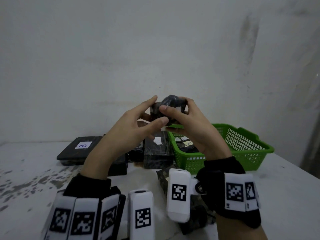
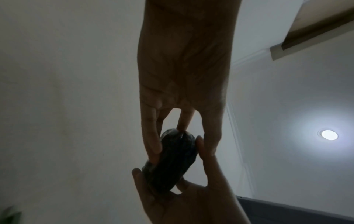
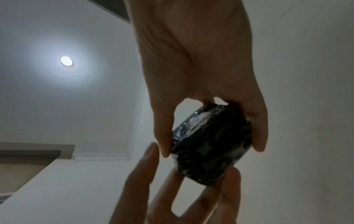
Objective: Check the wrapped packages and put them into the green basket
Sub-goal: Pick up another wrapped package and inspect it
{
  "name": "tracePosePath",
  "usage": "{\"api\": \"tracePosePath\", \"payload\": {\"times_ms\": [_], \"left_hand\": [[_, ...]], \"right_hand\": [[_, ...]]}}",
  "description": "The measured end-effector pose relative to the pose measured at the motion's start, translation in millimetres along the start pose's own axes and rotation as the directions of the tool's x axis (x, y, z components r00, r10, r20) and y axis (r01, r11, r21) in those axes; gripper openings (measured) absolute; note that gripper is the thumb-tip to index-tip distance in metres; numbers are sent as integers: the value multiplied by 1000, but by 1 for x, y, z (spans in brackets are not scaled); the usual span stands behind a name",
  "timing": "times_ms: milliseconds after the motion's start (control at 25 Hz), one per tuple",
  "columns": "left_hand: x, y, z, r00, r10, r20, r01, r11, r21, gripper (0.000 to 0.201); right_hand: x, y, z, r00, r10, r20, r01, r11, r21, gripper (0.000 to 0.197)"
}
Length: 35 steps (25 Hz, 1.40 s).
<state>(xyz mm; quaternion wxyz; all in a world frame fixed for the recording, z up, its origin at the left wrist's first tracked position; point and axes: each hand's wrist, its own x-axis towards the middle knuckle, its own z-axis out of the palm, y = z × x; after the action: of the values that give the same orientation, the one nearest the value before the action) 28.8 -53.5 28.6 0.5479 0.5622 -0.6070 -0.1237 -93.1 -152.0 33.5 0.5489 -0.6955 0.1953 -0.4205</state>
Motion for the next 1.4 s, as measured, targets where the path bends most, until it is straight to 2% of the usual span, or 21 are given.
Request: {"api": "tracePosePath", "payload": {"times_ms": [80, 120, 200, 240, 360, 440, 480, 680, 840, 960, 1040, 1120, 1200, 1280, 1320, 1400], "left_hand": [[3, -2, 0, 997, -7, -77, 3, 999, -51, 80], [5, -3, 0, 995, -20, -101, 16, 999, -40, 82], [6, -6, -1, 995, -71, -71, 68, 997, -36, 91], [6, -7, -2, 995, -90, -48, 86, 993, -81, 91], [4, -3, -1, 997, -59, -55, 50, 986, -159, 59], [7, -5, 4, 991, -20, -132, 6, 995, -103, 36], [8, -6, 6, 986, -15, -165, 1, 996, -85, 32], [8, -5, 8, 977, -27, -211, 25, 1000, -11, 56], [8, -6, 7, 980, -8, -197, 6, 1000, -16, 51], [9, -10, 2, 983, -9, -181, -3, 998, -64, 61], [9, -12, -2, 981, 34, -192, -51, 995, -84, 57], [8, -13, -5, 962, 130, -238, -146, 988, -52, 58], [7, -14, -8, 934, 220, -280, -222, 975, 26, 62], [7, -13, -8, 922, 278, -269, -271, 960, 62, 62], [7, -13, -7, 921, 295, -255, -289, 955, 63, 60], [8, -12, -5, 927, 309, -210, -307, 951, 44, 57]], "right_hand": [[0, -2, -2, 998, 46, 44, -48, 998, 46, 59], [0, -4, -3, 995, 56, 78, -61, 996, 64, 47], [-6, -8, -4, 990, 44, 135, -57, 994, 94, 17], [-7, -9, -4, 988, 36, 149, -52, 993, 105, 12], [-8, -9, -2, 986, 19, 165, -34, 995, 90, 8], [-7, -7, 2, 992, -5, 126, 0, 999, 38, 8], [-6, -6, 5, 995, -22, 98, 21, 1000, 10, 8], [-3, -2, 9, 995, -73, 65, 73, 997, 1, 15], [-2, -4, 7, 993, -101, 64, 99, 994, 37, 28], [-1, -3, 4, 989, -132, 65, 126, 988, 90, 45], [-2, -4, 3, 982, -163, 95, 152, 982, 113, 50], [-4, -6, 3, 986, -111, 122, 94, 986, 134, 44], [-5, -8, 2, 988, 38, 147, -56, 991, 124, 50], [-6, -8, 3, 963, 142, 230, -178, 973, 146, 55], [-5, -8, 4, 955, 158, 252, -205, 963, 174, 55], [-5, -8, 7, 968, 151, 199, -200, 946, 256, 47]]}}
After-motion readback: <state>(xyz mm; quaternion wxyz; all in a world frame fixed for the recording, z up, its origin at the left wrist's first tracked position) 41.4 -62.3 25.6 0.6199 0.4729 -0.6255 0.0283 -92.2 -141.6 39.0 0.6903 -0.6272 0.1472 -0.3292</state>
